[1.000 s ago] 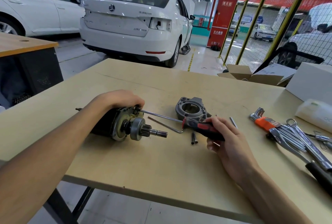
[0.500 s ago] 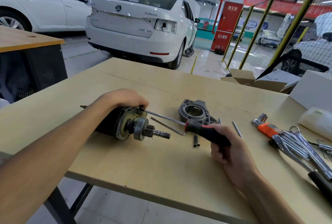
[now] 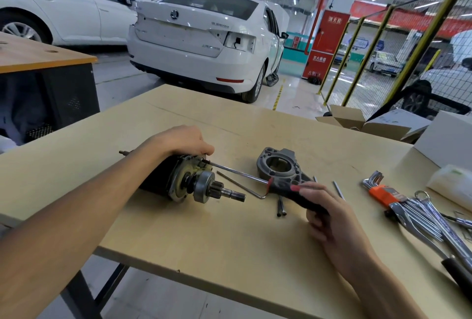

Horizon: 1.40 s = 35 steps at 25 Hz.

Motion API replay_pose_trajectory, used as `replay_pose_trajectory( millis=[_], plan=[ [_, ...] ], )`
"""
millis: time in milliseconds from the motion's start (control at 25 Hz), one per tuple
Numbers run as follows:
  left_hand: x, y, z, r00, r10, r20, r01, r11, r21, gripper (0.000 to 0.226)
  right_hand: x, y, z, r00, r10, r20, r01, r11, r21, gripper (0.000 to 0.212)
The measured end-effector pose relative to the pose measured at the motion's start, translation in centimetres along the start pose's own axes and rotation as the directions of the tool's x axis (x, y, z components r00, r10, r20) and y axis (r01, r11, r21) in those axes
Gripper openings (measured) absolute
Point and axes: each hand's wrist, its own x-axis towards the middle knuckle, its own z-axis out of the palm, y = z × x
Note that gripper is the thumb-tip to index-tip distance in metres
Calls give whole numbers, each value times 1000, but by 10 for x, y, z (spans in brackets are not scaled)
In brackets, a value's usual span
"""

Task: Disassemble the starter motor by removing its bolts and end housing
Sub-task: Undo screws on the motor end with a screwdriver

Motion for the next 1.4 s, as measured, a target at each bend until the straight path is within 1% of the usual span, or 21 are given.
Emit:
replay_pose_trajectory(
  millis=[40,80,120,160,240,280,360,440,520,640,760,880,1000,1200,1280,1400],
  plan=[
    [0,-1,-1,1000,14,22,-13,999,-39,36,0,0,0,1000,-4,18,3,998,62,30],
    [-1,-2,-2,999,24,44,-21,996,-81,32,1,0,0,999,3,42,-7,995,100,28],
    [-1,-2,-3,998,35,60,-28,994,-110,28,1,0,0,998,20,61,-26,994,103,23],
    [-2,-3,-4,996,50,76,-41,992,-122,25,-1,0,0,997,40,64,-44,997,59,25],
    [-3,-4,-4,991,91,98,-76,987,-144,19,-2,0,1,999,36,24,-34,997,-67,34],
    [-4,-4,-4,989,111,99,-93,981,-172,16,-2,1,1,1000,10,-3,-11,996,-85,34],
    [-6,-4,-5,985,146,90,-119,958,-262,18,-1,2,3,997,-23,-78,21,999,-27,31],
    [-8,-3,-6,981,174,81,-139,937,-320,25,0,2,2,989,-22,-145,26,999,21,21],
    [-10,-3,-6,982,176,74,-144,937,-318,30,0,3,2,983,-26,-184,32,999,29,11],
    [-12,-1,-6,980,190,62,-160,934,-319,30,0,4,0,972,-15,-233,29,998,58,11],
    [-16,0,-8,955,286,80,-238,897,-372,21,0,2,-2,962,-7,-273,37,994,105,13],
    [-17,-1,-8,923,376,83,-323,872,-369,15,-1,3,-3,964,-13,-267,39,995,93,14],
    [-15,-4,-7,907,407,106,-331,847,-417,11,-1,4,-2,960,-11,-279,36,996,87,15],
    [-11,-2,-7,915,389,107,-321,863,-389,6,-2,0,-13,890,-23,-454,94,986,134,7],
    [-9,7,-9,908,400,124,-344,880,-327,2,-3,-2,-13,866,-68,-496,144,983,116,7],
    [1,39,-6,873,435,220,-399,897,-191,12,-5,-4,-10,828,-158,-539,227,972,65,9]
  ],
)
